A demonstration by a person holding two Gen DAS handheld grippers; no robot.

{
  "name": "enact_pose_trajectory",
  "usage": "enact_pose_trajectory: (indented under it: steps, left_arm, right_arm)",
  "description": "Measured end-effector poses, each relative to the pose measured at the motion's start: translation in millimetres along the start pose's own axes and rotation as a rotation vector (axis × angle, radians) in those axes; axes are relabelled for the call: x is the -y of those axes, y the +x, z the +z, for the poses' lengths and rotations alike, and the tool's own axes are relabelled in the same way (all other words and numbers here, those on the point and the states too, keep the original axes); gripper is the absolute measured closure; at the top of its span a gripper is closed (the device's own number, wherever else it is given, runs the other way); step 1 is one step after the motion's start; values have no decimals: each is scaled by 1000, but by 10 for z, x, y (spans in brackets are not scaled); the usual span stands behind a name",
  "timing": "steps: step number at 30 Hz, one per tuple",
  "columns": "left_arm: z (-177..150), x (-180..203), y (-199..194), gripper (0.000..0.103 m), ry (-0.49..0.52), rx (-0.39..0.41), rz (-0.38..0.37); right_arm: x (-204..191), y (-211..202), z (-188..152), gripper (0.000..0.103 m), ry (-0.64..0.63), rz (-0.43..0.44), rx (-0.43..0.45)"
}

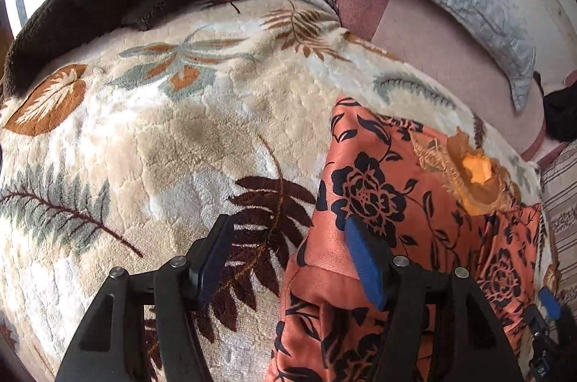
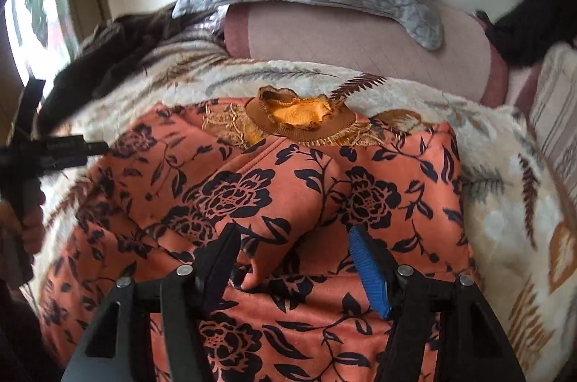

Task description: Fold small clothes

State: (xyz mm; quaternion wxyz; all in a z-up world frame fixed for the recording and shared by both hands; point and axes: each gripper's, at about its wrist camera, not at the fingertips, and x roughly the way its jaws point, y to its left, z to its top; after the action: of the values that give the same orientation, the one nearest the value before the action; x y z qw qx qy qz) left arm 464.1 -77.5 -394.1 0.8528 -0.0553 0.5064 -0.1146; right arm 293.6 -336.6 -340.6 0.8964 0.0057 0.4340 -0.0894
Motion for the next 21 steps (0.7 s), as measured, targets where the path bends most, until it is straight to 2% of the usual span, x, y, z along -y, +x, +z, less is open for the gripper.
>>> enact_pose_trajectory:
  steps: [2, 4, 6, 8, 10, 11, 13, 15, 17, 19, 21]
  left_arm:
    - [-32, 16, 80, 38, 31, 3, 29]
    - [-55, 20, 135, 38, 38, -17, 19]
    - [-56, 26, 127, 38, 59, -13, 17]
    - [-65, 22, 120, 38, 72, -11, 16]
    - [-81, -4, 129, 38, 64, -21, 7]
    - [-84, -12, 126, 38, 60, -25, 4]
    - [-98, -17, 99, 38, 61, -28, 1]
    - [-108, -3, 67, 38, 73, -22, 1]
    - [-128, 0, 49, 38, 79, -18, 4]
    - [-143, -5, 46, 38, 80, -15, 3]
    - [-156, -19, 40, 38, 80, -12, -2]
  right_arm:
    - [-202, 163, 93, 38, -112, -43, -62]
    - [-298, 393, 161, 39, -179, -123, -147]
    - [-207, 491, 204, 43, -150, -159, -159]
    - [135, 466, 229, 54, 19, -219, -144]
    - [588, 370, 135, 56, 255, -284, -140]
    - [776, 308, 45, 56, 344, -286, -142]
    - [929, 152, -79, 55, 429, -205, -121]
    - [813, 13, -107, 55, 408, -110, -94]
    - [547, -74, -22, 55, 337, -62, -55]
    - [208, -22, 149, 37, 244, -57, -42]
    - [-176, 156, 285, 35, 127, -111, -67]
